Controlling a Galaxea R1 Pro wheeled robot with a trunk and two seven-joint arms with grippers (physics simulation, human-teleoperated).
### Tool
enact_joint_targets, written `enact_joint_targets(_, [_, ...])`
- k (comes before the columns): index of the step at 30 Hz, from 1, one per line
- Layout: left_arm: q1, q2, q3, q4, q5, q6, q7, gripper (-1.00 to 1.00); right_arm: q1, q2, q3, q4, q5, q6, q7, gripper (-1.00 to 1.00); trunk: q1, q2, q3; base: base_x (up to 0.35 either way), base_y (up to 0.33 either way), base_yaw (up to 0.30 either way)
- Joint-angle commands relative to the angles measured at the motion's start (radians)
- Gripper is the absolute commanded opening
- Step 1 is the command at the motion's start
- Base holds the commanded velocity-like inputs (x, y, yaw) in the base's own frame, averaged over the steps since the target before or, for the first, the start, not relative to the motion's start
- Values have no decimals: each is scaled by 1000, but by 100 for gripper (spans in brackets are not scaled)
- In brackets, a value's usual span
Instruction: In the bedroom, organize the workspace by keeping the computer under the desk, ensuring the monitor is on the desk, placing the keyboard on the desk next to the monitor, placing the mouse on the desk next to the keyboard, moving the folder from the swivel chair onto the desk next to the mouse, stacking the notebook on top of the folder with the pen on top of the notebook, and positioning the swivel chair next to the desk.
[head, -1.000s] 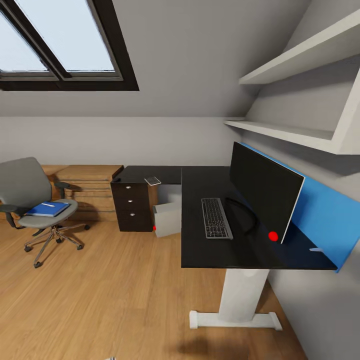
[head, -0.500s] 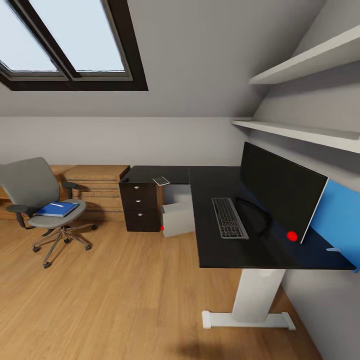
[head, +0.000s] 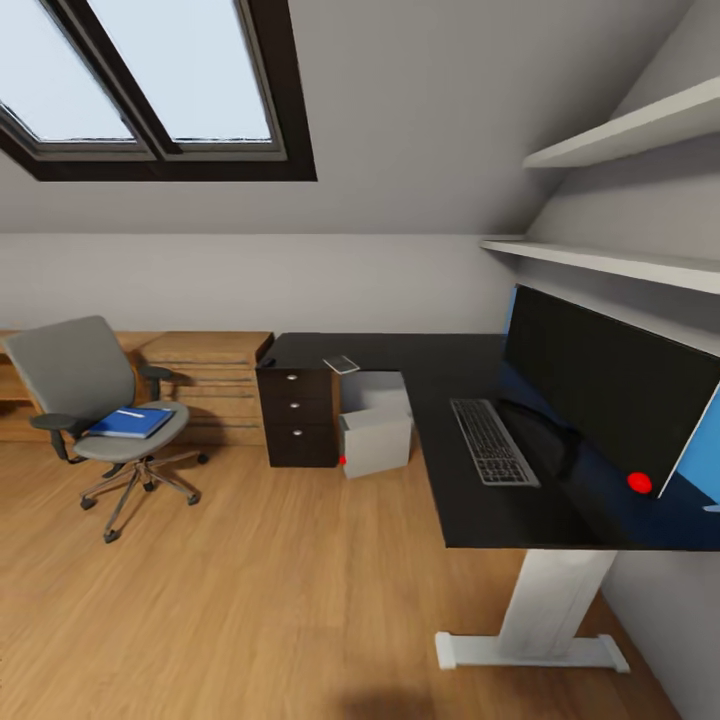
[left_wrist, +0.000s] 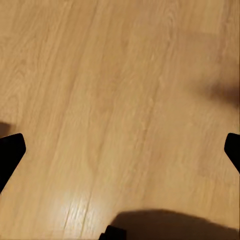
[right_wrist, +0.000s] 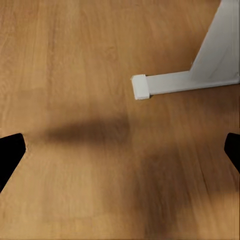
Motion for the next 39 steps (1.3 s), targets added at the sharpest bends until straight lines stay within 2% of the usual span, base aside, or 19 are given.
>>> enact_joint_targets(1, [-1, 1, -8, 1, 10, -5, 7, 100, -1, 2, 8, 1, -7, -4, -6, 100, 1, -1, -1, 257, 245, 0])
enact_joint_targets(9, [-1, 1, -8, 32, 11, -7, 6, 100, 0, 26, 7, 14, -4, -52, -7, 100, 1, -1, -1, 287, 212, 131])
enact_joint_targets(27, [-1, 1, -7, 33, 11, -7, 7, 100, -1, 25, 7, 14, 1, -58, -9, 100, 1, -1, -6, 320, 89, 264])
enact_joint_targets(39, [-1, 1, -6, 33, 12, -7, 8, 100, -1, 24, 5, 14, 1, -58, -9, 100, 1, -1, -9, 329, 1, 40])
